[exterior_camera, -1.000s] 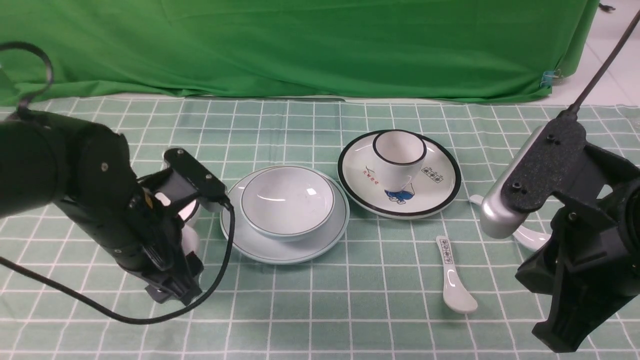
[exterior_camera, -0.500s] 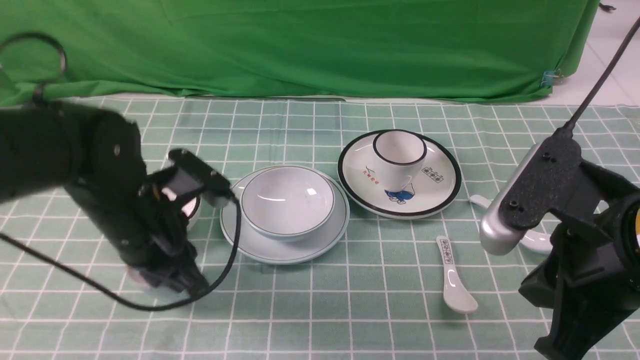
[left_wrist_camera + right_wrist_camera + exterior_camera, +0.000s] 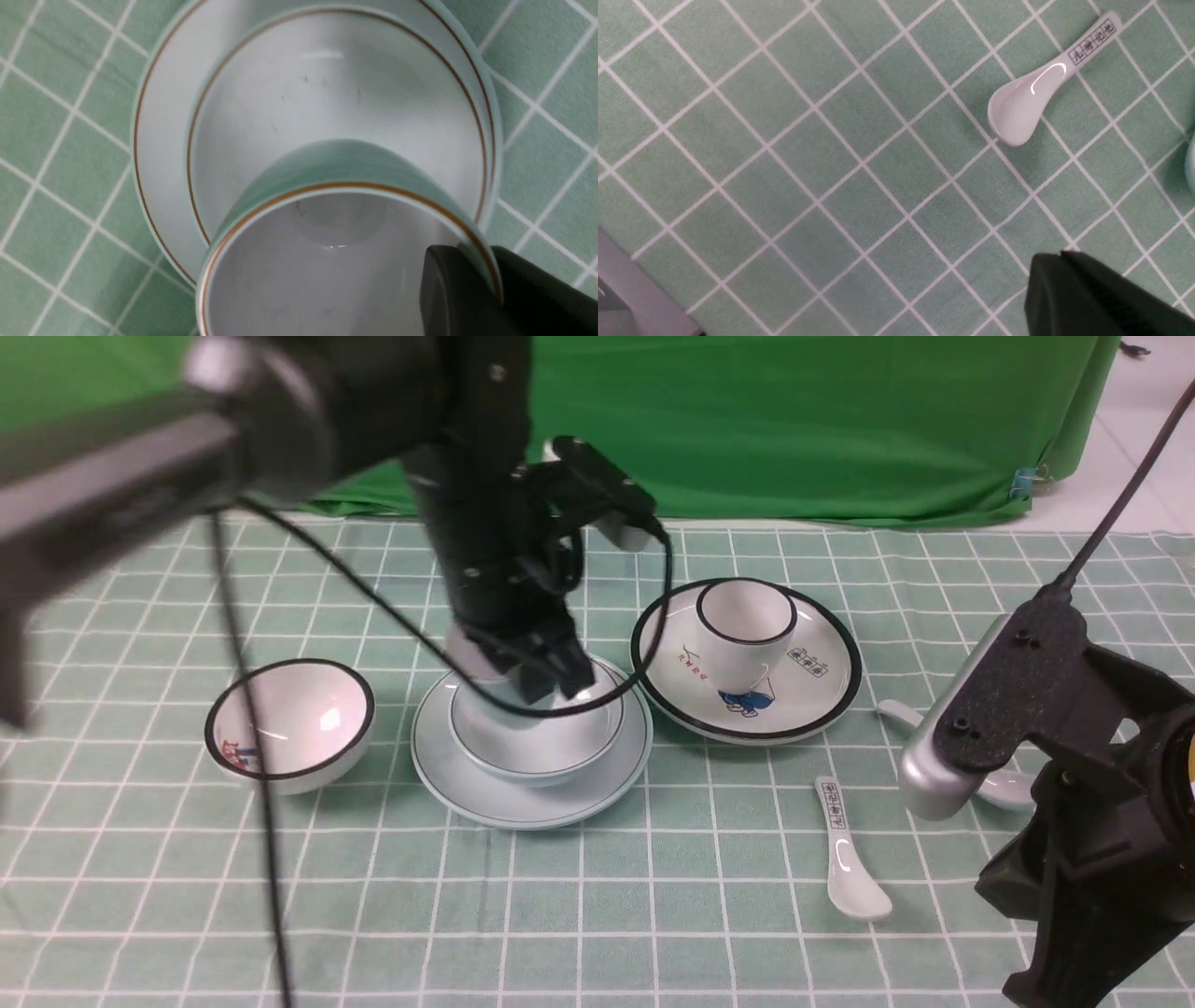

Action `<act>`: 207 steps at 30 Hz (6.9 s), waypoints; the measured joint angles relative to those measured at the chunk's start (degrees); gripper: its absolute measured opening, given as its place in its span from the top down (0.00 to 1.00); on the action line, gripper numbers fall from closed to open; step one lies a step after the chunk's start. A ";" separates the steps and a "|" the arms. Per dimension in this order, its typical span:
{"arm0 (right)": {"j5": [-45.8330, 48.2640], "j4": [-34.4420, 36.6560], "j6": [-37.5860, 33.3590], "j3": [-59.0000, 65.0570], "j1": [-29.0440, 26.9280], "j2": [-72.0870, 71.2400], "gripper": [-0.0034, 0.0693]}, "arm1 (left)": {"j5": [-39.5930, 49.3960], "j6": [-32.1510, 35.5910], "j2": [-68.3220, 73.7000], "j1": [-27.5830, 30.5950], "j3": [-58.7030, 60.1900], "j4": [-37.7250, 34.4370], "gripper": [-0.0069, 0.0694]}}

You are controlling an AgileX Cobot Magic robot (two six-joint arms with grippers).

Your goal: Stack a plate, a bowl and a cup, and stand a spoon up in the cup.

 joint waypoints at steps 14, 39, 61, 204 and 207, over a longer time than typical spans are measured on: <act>0.02 0.00 -0.17 0.00 0.00 0.00 0.92 | 0.55 2.60 9.21 -0.10 -6.84 0.91 0.87; -1.13 0.00 -0.23 0.00 0.00 0.00 0.71 | 0.71 2.80 6.86 -0.10 -6.90 -0.77 0.81; -4.25 -0.71 2.12 1.75 0.00 0.00 0.69 | 0.59 -4.15 2.98 0.45 -6.90 -0.28 0.88; -38.94 8.26 6.24 -15.93 3.32 19.29 0.53 | -43.33 -1.77 -81.92 -0.35 67.86 -17.92 0.87; -31.16 8.26 7.72 -10.03 3.39 10.90 0.74 | -49.54 -1.77 -90.53 -0.35 72.86 -19.68 0.87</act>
